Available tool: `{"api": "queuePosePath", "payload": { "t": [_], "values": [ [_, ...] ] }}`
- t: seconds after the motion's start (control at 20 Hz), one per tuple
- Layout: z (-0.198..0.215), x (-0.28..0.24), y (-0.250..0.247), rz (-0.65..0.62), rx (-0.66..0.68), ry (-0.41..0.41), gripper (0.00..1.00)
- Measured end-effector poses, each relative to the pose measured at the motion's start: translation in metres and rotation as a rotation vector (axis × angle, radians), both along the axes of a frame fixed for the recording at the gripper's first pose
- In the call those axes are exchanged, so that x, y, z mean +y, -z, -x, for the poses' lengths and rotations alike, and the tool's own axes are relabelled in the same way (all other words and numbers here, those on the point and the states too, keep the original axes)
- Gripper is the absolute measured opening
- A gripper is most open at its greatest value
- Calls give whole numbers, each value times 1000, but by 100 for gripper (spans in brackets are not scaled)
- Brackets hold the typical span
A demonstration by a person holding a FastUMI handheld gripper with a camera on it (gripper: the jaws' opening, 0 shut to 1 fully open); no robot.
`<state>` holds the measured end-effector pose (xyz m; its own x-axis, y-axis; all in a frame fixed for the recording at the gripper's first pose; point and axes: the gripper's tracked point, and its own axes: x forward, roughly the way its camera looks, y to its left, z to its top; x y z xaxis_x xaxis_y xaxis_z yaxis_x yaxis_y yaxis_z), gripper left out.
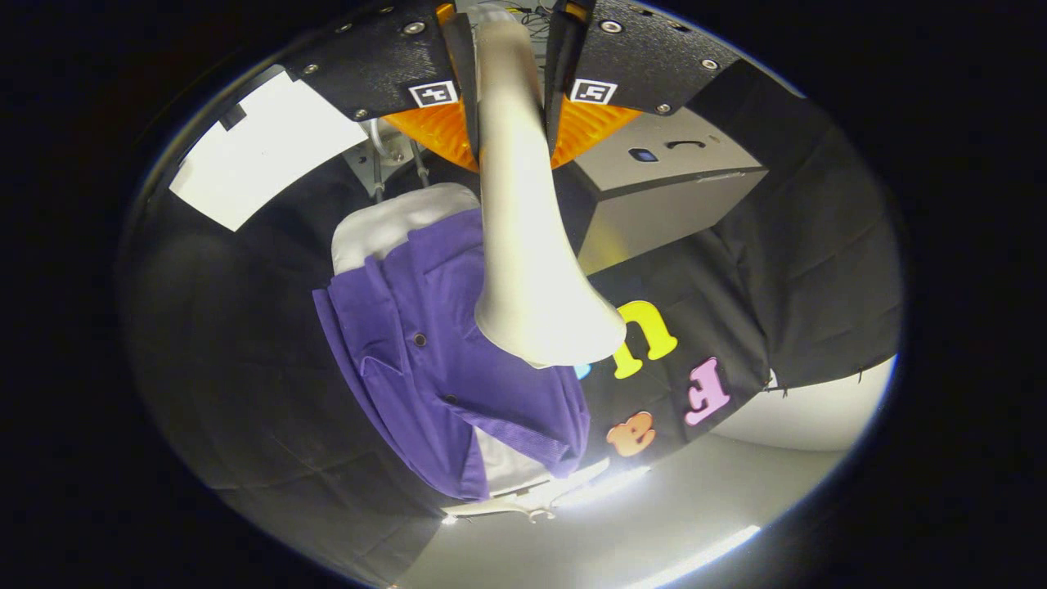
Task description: Iron the clothes twice with a garment steamer, once on the left side and once on the right side.
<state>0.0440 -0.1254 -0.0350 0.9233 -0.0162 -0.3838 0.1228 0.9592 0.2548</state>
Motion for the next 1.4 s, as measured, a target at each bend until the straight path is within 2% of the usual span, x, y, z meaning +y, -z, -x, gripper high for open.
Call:
{"api": "queuePosePath", "payload": {
  "t": [0.25, 0.65, 1.4],
  "values": [
    [29, 39, -12, 95, -22, -82, 36],
    [45, 56, -15, 92, -40, -97, 36],
    [39, 62, -20, 79, -20, -113, 36]
  ]
}}
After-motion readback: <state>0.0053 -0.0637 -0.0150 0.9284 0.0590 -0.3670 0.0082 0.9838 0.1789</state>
